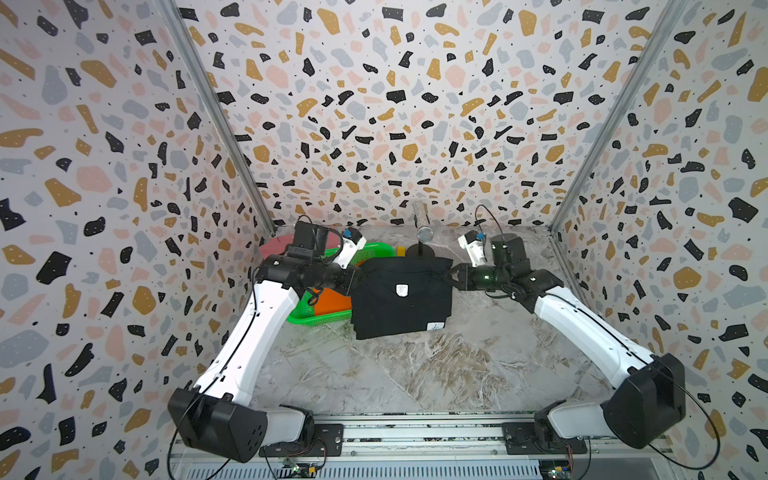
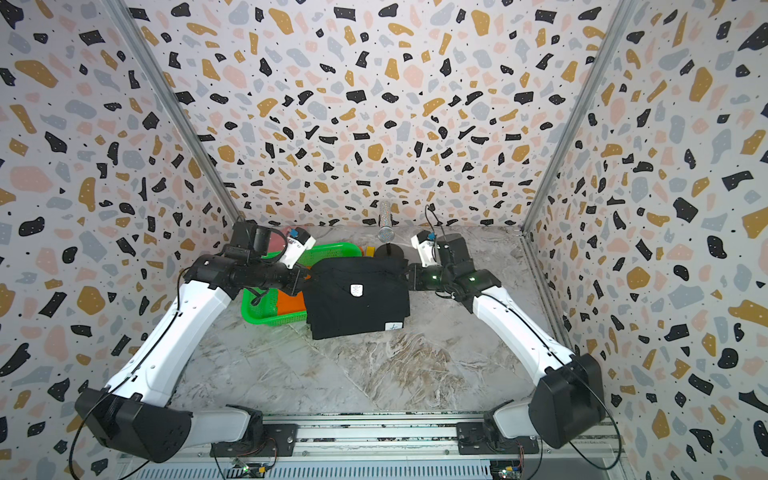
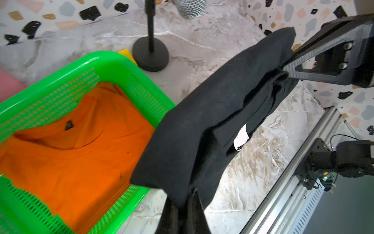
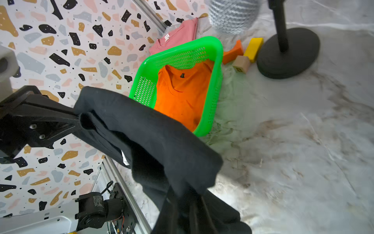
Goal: Put the folded t-shirts into the basket
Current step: Place the T-shirt in the bin.
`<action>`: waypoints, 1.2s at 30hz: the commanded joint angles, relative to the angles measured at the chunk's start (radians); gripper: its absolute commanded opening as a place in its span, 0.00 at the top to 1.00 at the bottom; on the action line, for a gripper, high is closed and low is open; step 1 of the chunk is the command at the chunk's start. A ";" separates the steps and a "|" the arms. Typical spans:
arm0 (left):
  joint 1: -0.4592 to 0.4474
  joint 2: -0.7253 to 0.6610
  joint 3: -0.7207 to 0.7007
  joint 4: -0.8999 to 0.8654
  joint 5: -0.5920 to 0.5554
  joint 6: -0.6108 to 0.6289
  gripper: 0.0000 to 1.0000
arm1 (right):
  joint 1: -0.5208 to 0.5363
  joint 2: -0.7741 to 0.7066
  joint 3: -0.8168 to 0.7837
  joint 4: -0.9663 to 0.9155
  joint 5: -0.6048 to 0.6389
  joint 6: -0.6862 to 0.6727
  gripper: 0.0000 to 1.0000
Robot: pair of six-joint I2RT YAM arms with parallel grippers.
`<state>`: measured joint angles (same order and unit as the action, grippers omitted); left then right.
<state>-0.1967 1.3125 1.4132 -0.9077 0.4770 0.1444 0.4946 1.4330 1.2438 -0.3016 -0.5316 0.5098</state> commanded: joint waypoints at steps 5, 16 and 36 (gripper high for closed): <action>0.108 -0.054 -0.021 -0.021 -0.129 0.053 1.00 | 0.124 0.202 0.268 0.044 0.079 -0.036 1.00; 0.249 0.078 0.044 0.042 -0.182 0.030 1.00 | 0.177 0.526 0.634 -0.049 0.154 -0.122 1.00; 0.401 0.313 0.103 0.118 -0.114 0.104 1.00 | 0.196 0.827 0.878 -0.004 0.122 -0.084 1.00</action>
<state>0.1974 1.6135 1.5017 -0.8448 0.3359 0.2272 0.6949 2.2696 2.0834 -0.3145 -0.4297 0.4374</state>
